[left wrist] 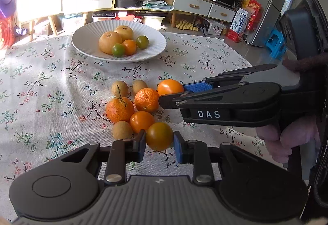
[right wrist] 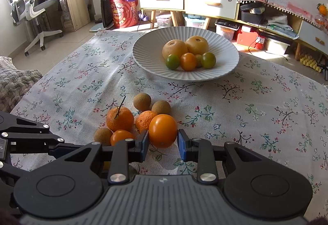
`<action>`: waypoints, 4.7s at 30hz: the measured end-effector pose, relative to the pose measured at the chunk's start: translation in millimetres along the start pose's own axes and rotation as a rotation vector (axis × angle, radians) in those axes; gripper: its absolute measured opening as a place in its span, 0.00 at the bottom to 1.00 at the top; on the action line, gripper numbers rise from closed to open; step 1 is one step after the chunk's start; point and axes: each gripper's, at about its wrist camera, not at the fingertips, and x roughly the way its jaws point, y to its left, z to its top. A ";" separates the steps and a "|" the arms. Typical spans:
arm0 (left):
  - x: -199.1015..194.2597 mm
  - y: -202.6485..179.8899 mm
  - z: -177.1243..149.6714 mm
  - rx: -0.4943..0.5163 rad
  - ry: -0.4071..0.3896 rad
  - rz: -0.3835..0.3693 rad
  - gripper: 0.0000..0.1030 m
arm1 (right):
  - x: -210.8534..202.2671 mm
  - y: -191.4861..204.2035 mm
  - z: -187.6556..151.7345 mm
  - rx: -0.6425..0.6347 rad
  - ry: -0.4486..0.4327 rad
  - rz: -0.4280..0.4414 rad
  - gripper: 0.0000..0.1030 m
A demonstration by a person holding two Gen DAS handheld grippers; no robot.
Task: Organize fruits
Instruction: 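Carry both tangerines into the white bowl and open both tools, then withdraw both open tools from the bowl back toward the fruit pile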
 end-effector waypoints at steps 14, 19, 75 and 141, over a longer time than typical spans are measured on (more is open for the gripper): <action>-1.5 13.1 33.8 -0.076 -0.093 0.028 0.18 | -7.8 -19.6 20.0 0.129 -0.066 0.016 0.26; 3.7 20.6 49.4 -0.100 -0.114 0.049 0.18 | -3.5 -25.7 28.4 0.153 -0.074 0.021 0.26; 111.5 110.1 145.3 -0.203 -0.152 0.046 0.20 | 133.9 -45.7 155.4 0.137 0.084 0.004 0.26; 4.8 23.5 54.8 -0.005 -0.081 0.122 0.93 | -14.6 -25.4 44.2 0.094 -0.014 -0.021 0.88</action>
